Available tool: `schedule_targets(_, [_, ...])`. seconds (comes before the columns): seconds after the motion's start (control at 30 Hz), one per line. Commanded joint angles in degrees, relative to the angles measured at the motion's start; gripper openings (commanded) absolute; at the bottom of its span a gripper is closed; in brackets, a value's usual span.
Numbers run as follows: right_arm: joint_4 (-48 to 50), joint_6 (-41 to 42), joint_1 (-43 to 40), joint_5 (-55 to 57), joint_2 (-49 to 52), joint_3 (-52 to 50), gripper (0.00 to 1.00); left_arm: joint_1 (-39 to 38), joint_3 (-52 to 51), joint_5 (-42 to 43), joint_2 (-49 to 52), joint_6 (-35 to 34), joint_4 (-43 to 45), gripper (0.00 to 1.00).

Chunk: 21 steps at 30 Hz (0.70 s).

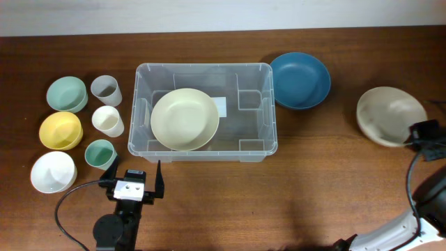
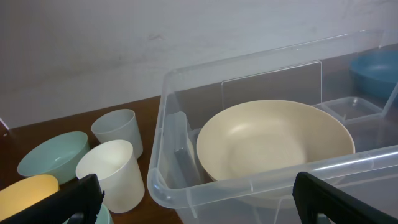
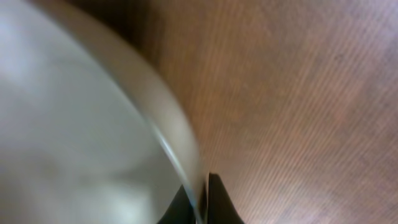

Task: Pack container
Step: 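Lift the cream bowl and stack it onto the beige bowl in the bin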

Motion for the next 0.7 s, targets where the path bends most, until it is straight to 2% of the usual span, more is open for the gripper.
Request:
schedule_targets(0.0, [-0.3,-8.9,-3.7,-26.6,-3.9,4.8,0.04,0.4,-0.2,0.4,0.0,0.9,-0.3,1.00])
schedule_targets(0.1, [-1.3,-15.0,-4.3,-46.6,-8.1,6.0,0.04,0.4,-0.2,0.4,0.0,0.9,-0.3,1.00])
schedule_targets(0.17, [-4.0,-18.8,-2.4,-50.2,-12.1,6.0,0.04,0.4,-0.2,0.4,0.0,0.9,-0.3,1.00])
schedule_targets(0.27, [-9.2,-24.5,3.1,-48.0,-18.3,6.0,0.04,0.4,-0.2,0.4,0.0,0.9,-0.3,1.00])
schedule_targets(0.4, [-10.5,-25.5,18.4,-35.5,-26.9,6.0,0.04,0.4,-0.2,0.4,0.0,0.9,-0.3,1.00])
schedule_targets(0.57, [-5.9,-13.6,41.9,-13.7,-29.3,5.9,0.04,0.4,-0.2,0.4,0.0,0.9,-0.3,1.00])
schedule_targets(0.67, [-1.4,-9.3,53.7,-6.8,-27.0,5.9,0.04,0.4,-0.2,0.4,0.0,0.9,-0.3,1.00])
